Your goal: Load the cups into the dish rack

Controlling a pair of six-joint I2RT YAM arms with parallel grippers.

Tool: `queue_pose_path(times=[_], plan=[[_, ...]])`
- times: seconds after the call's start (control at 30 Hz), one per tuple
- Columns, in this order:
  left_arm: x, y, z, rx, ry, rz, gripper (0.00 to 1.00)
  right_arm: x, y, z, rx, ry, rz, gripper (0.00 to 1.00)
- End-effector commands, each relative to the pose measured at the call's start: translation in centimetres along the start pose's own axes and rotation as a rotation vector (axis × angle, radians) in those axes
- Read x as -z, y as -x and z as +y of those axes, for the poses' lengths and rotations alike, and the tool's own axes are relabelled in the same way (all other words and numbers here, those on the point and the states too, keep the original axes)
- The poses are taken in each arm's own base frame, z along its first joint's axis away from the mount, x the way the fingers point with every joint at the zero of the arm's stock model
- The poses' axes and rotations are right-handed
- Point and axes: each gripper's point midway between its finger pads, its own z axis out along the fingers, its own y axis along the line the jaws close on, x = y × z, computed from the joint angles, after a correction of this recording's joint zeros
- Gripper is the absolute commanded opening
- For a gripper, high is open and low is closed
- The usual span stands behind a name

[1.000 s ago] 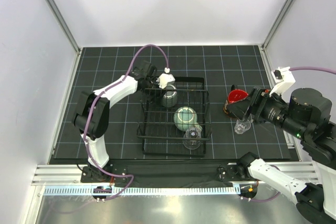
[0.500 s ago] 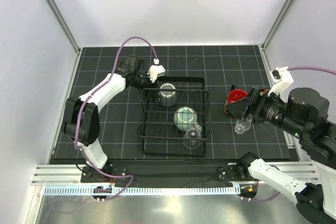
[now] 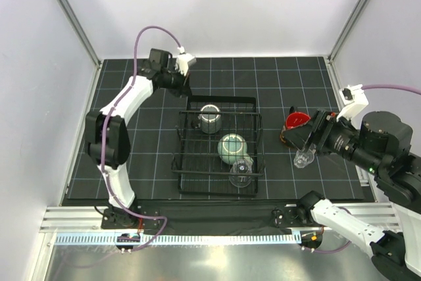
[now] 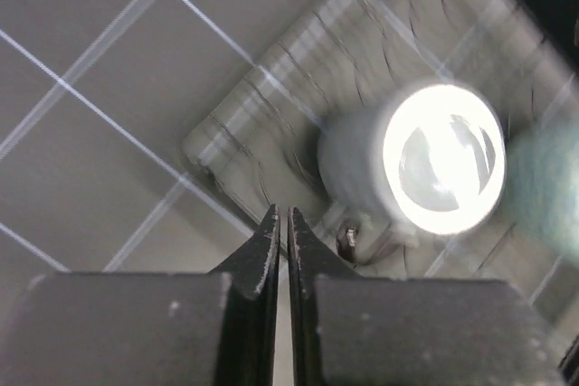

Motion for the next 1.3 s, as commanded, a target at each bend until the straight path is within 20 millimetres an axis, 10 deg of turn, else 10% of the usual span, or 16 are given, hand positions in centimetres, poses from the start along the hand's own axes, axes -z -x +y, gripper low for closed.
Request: queue_pose_path(times=[0.0, 0.37, 1.27], plan=[[-1.5, 3.8, 1.4, 0.195, -0.002, -0.084, 0.0, 0.4, 1.0, 0.6, -0.017, 0.026, -0.05, 0.71], [-7.9, 4.9, -2.0, 0.508, -0.245, -0.047, 0.0, 0.0, 1.5, 1.0, -0.031, 0.04, -0.07, 0.71], [-8.7, -1.5, -7.9, 0.605, -0.363, 0.111, 0.0, 0.4, 1.0, 1.1, -0.05, 0.073, -0.084, 0.71]])
